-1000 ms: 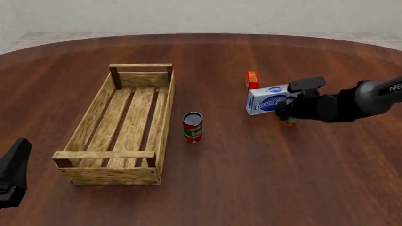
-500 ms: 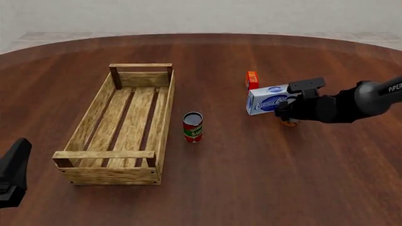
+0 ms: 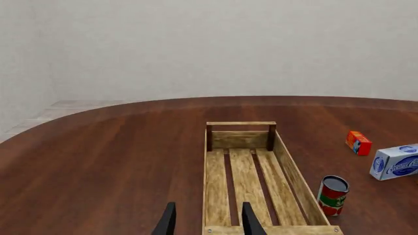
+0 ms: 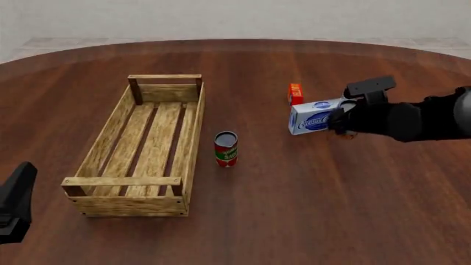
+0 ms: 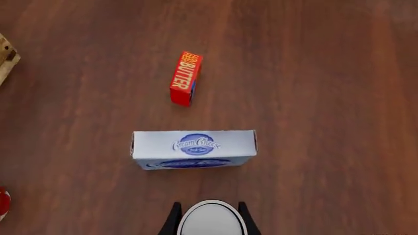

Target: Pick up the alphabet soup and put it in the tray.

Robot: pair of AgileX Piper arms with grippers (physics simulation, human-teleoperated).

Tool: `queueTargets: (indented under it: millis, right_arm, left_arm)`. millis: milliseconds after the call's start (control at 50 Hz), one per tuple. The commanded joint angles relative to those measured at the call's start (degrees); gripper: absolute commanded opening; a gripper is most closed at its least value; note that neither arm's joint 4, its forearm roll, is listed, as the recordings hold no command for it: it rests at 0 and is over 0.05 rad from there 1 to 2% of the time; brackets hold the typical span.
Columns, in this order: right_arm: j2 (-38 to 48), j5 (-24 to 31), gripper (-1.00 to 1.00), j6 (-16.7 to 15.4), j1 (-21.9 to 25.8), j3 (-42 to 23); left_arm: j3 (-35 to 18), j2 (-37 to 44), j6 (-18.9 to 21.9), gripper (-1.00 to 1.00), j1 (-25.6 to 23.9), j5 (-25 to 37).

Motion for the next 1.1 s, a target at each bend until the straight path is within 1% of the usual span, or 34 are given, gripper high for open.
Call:
queueTargets:
  millis: [20, 120, 220, 280, 440, 660, 740, 800, 880, 1100]
  right_arm:
    - [-8.5, 3.0, -1.00, 0.8, 1.9, 2.0]
    - [-10.9, 4.5, -1.00, 1.1, 2.9, 2.2]
    - [-12.9, 5.8, -1.00, 0.5, 3.5, 2.0]
    - [-14.4, 7.1, -1.00, 1.0, 4.4, 1.3]
    - [-18.3, 9.9, -1.00, 2.6, 8.6, 0.3]
    - [-21.7, 13.6, -1.00, 2.9, 12.2, -2.3]
    - [-22.1, 14.5, -1.00, 3.2, 13.8, -3.3]
    - [-21.7, 15.0, -1.00, 3.4, 16.0, -4.4]
    - [-21.3, 15.4, -1.00, 3.9, 17.9, -5.7]
    - [-19.4, 15.7, -1.00, 4.3, 22.4, -8.4]
  left_arm:
    - [0.0, 0.0, 0.0, 1.00, 0.0, 0.0]
    - [0.0, 0.0, 0.0, 1.00, 0.0, 0.0]
    - [0.0, 0.0, 0.0, 1.00, 0.0, 0.0]
    - [0.0, 0.0, 0.0, 1.00, 0.0, 0.0]
    - [0.0, 0.0, 0.0, 1.00, 0.0, 0.0]
    - [0.0, 0.0, 0.0, 1.00, 0.0, 0.0]
    - [0.0, 0.0, 0.0, 1.00, 0.0, 0.0]
    - [0.0, 0.0, 0.0, 1.00, 0.0, 0.0]
    - [0.0, 0.0, 0.0, 1.00, 0.0, 0.0]
    - [0.0, 0.0, 0.0, 1.00, 0.0, 0.0]
